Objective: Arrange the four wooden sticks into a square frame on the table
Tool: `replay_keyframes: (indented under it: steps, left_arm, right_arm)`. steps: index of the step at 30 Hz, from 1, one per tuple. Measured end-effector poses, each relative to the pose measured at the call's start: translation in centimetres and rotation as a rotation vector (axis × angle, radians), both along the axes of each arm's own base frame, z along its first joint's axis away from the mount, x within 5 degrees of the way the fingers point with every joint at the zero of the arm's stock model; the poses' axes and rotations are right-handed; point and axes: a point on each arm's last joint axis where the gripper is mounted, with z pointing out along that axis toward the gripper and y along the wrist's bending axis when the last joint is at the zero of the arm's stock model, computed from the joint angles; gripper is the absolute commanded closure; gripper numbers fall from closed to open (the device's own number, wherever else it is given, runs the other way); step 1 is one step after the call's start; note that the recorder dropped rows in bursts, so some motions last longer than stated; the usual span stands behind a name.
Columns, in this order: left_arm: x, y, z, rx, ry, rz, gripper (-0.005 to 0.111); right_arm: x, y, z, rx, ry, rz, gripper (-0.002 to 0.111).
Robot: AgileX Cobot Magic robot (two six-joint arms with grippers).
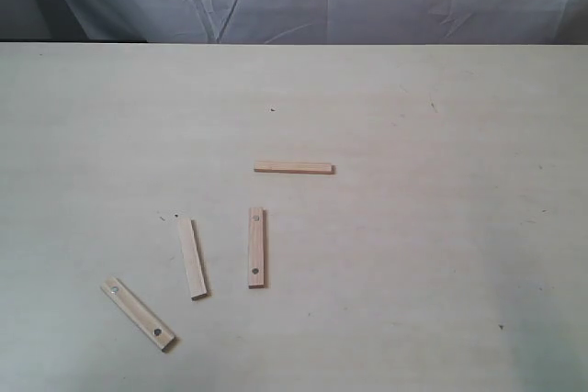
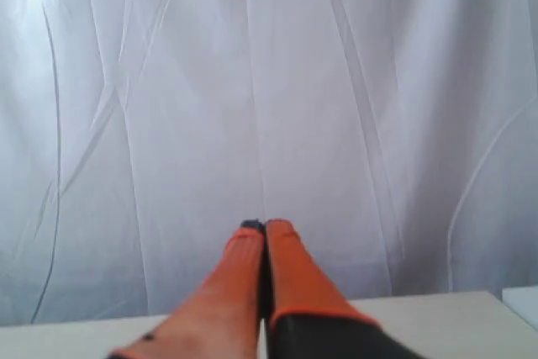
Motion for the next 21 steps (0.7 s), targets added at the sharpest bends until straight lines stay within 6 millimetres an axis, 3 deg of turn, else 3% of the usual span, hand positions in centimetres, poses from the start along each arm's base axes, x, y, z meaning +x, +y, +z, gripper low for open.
replay_keyframes:
  steps: [10, 13, 18, 21]
  left_arm:
    - [0.0, 0.0, 0.0, 0.0, 0.0, 0.0, 0.107]
    - [0.0, 0.0, 0.0, 0.0, 0.0, 0.0, 0.107]
    - [0.0, 0.0, 0.0, 0.0, 0.0, 0.0, 0.107]
    - [0.0, 0.0, 0.0, 0.0, 0.0, 0.0, 0.107]
  right_arm:
    - [-0.2, 0.0, 0.8, -0.001, -0.048, -0.002, 0.108]
    - [-0.4, 0.1, 2.4, -0.013, -0.006, 0.001, 0.108]
    - [0.9, 0.3, 7.5, -0.008, 0.364, 0.03, 0.108]
    - [2.5, 0.5, 9.2, 0.054, 0.516, 0.067, 0.108]
